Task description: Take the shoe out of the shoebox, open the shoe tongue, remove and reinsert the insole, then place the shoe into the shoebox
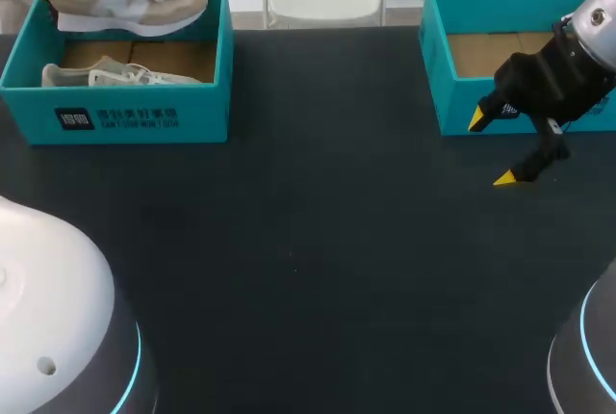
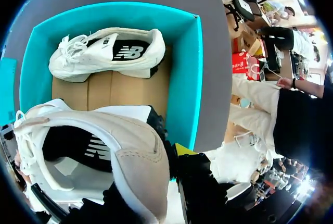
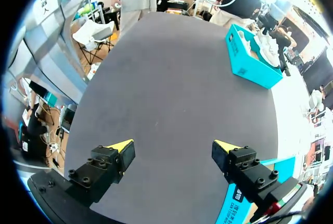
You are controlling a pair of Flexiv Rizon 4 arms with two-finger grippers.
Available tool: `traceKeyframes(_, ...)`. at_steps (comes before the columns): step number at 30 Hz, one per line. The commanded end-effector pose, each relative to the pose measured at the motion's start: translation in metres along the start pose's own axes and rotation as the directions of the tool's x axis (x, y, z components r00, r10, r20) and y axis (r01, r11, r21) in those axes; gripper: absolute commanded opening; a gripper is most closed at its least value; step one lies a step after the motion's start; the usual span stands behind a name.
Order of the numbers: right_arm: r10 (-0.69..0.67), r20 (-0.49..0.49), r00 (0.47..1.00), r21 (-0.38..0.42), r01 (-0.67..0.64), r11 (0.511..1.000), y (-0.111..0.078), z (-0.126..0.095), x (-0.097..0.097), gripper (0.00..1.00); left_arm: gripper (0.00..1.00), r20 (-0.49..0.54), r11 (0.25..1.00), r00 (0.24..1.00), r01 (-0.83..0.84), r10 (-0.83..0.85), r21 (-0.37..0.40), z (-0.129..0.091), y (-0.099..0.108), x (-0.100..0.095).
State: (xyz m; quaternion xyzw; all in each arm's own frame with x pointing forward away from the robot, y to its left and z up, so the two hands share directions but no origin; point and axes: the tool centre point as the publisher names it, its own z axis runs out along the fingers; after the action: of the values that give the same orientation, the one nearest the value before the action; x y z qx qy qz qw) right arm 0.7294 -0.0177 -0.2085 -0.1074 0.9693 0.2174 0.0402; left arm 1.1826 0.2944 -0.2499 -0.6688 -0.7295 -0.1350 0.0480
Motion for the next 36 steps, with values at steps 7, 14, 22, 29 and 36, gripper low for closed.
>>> traceKeyframes(7,0.001,0.0,1.0,0.003,-0.001,1.0,0.0,0.001,-0.001,1.0,0.0,0.015,1.0,1.0,0.007,-0.007,0.001,0.041,0.005,-0.004)
traceKeyframes(14,0.001,0.0,1.0,0.003,-0.001,1.0,0.0,0.001,-0.001,1.0,0.0,-0.016,1.0,1.0,-0.006,0.006,0.013,0.068,-0.002,-0.011)
traceKeyframes(22,0.001,0.0,1.0,0.003,-0.001,1.0,0.0,0.001,-0.001,1.0,0.0,-0.012,0.999,1.0,-0.008,0.009,0.052,0.087,0.0,-0.018)
traceKeyframes(29,0.001,0.0,1.0,0.003,-0.001,1.0,0.0,0.001,-0.001,1.0,0.0,0.003,0.995,0.999,-0.033,0.033,0.096,0.098,0.0,-0.024)
traceKeyframes(36,0.001,0.0,1.0,0.003,-0.001,1.0,0.0,0.001,-0.001,1.0,0.0,-0.015,0.993,0.999,-0.035,0.037,0.112,0.109,0.0,-0.03)
